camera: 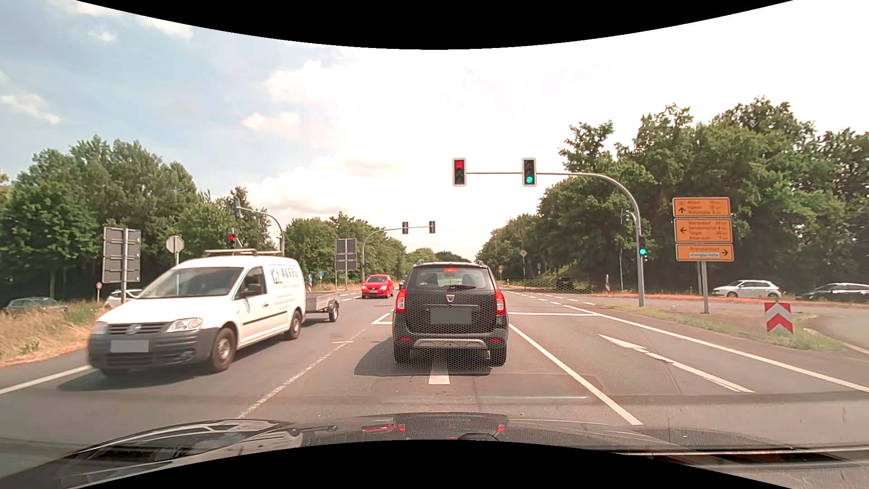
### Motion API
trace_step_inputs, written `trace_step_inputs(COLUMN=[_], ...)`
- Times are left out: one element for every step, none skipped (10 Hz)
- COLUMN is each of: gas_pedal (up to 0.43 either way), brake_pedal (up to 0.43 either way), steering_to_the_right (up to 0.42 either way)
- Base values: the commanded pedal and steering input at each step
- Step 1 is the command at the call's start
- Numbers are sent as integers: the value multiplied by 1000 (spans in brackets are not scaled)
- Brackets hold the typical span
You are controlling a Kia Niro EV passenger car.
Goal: Follow the waypoints while adhering to traffic rules and regulations
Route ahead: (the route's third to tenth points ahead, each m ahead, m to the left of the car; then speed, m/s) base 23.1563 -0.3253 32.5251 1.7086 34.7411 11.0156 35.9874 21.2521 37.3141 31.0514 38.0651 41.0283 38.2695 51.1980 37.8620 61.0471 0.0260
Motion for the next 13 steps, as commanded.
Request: trace_step_inputs(gas_pedal=[0,0,0,0,0,0,0,0,0,0,0,0,0], brake_pedal=[354,323,311,299,280,268,250,244,213,177,98,6,0], steering_to_the_right=[0,0,0,0,0,0,0,0,0,0,0,0,0])
